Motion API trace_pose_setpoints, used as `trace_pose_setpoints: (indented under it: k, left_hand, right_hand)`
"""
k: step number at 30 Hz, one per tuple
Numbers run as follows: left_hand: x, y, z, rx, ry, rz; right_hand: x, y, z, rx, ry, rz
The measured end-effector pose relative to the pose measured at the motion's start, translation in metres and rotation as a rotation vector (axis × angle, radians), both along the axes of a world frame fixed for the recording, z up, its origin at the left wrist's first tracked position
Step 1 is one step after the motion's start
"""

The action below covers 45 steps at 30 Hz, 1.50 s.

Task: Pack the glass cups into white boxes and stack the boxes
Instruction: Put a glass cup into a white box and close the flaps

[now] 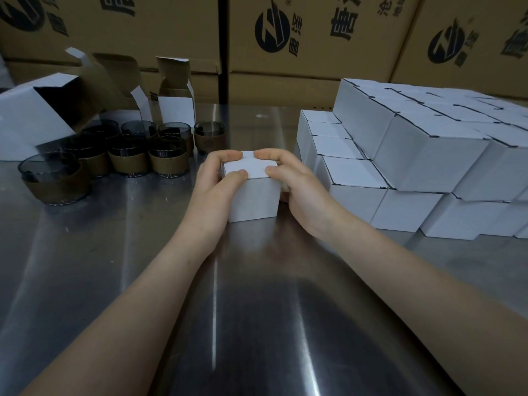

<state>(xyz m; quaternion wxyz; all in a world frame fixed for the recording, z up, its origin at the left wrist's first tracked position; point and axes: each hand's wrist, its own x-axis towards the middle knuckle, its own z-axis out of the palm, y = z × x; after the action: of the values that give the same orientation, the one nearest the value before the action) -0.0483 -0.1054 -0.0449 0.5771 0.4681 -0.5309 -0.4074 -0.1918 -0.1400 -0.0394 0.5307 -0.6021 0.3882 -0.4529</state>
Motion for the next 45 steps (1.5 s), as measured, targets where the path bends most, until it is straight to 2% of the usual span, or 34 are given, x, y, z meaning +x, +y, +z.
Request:
trace_pose_setpoints:
  k: [8,16,20,22,26,29,36,39,45]
  left_hand:
    - [0.0,-0.002,0.001,0.005,-0.022,-0.004]
    - [-0.001,-0.007,-0.001,-0.026,-0.061,0.035]
    - [-0.002,-0.008,-0.002,-0.012,-0.059,0.041]
    - [-0.003,-0.007,-0.003,-0.027,-0.07,0.056]
    - [-0.002,-0.005,-0.002,-0.037,-0.035,0.052]
    - [-0.002,-0.005,-0.004,-0.048,-0.024,0.071]
    - [-0.003,-0.005,-0.009,-0.093,0.022,0.081]
    - [-0.003,-0.006,-0.012,-0.127,0.023,0.08]
    - [-0.004,-0.006,-0.013,-0.137,0.006,0.143]
  right_hand:
    - [0.002,0.0,0.004,0.022,0.004,-0.018]
    - [0.0,0.0,0.008,0.115,-0.117,-0.005]
    - [0.0,0.002,0.008,0.109,-0.09,-0.005]
    - [0.004,0.003,0.005,0.036,-0.003,-0.054]
    - [0.014,0.009,-0.004,-0.348,0.366,-0.299]
    - [0.015,0.016,-0.005,-0.535,0.59,-0.418]
    - [0.022,0.032,0.006,-0.634,1.055,-0.406]
    - [0.024,0.031,0.006,-0.594,1.086,-0.438]
    - [0.026,0.025,0.008,-0.495,0.962,-0.459]
